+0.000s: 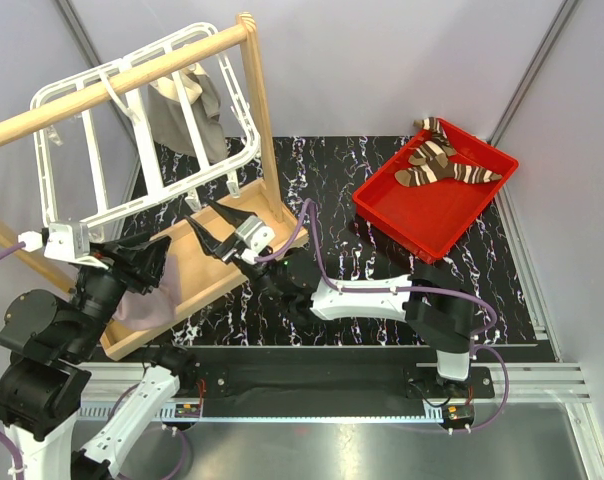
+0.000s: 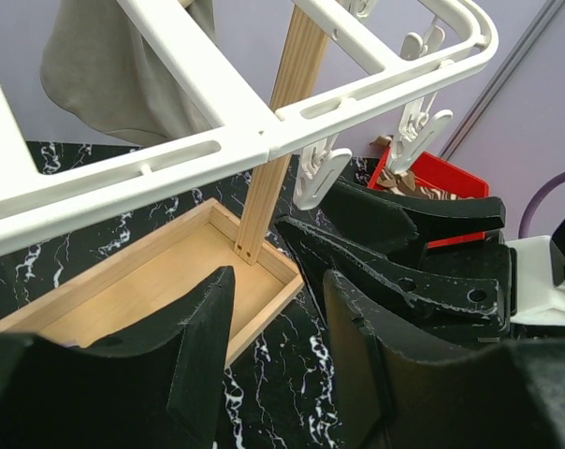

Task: Clip the socks to the hanger
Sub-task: Open the clamp at the hanger.

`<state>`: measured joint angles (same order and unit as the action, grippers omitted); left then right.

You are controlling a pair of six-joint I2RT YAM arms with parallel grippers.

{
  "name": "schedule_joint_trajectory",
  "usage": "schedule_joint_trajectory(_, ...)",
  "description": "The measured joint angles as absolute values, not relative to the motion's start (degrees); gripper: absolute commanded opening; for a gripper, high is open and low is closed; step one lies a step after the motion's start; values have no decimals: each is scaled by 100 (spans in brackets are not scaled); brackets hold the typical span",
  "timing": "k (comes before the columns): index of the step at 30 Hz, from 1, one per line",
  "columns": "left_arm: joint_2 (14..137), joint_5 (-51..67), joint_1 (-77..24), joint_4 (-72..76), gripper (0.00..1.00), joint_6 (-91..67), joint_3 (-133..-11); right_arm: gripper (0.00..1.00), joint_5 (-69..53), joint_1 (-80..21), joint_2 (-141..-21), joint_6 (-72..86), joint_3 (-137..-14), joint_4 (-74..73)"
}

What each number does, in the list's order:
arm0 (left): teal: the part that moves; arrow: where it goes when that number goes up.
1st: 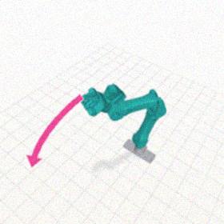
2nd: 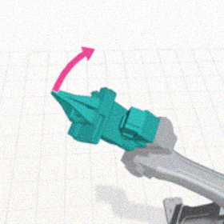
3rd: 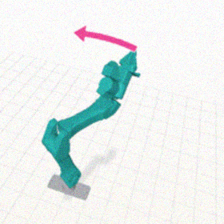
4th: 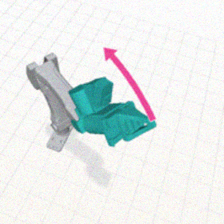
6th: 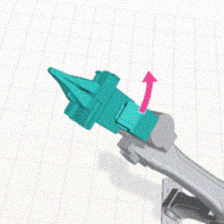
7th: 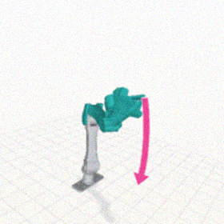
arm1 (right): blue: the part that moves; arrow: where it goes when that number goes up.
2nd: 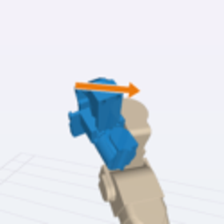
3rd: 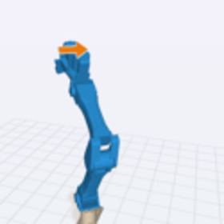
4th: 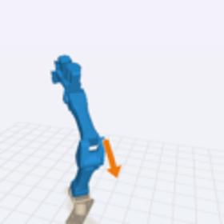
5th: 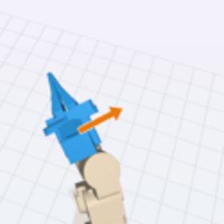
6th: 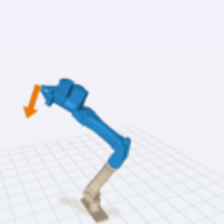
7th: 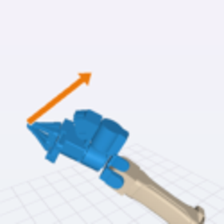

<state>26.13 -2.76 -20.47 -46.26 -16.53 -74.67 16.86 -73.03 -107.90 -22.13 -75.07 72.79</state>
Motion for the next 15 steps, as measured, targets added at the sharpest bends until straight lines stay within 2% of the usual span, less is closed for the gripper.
schedule_joint_trajectory(15,2635,-198,-2047,-4628,48,-1747,-7465,45,1684,-7273,-10871,-2016,-7765,7284)
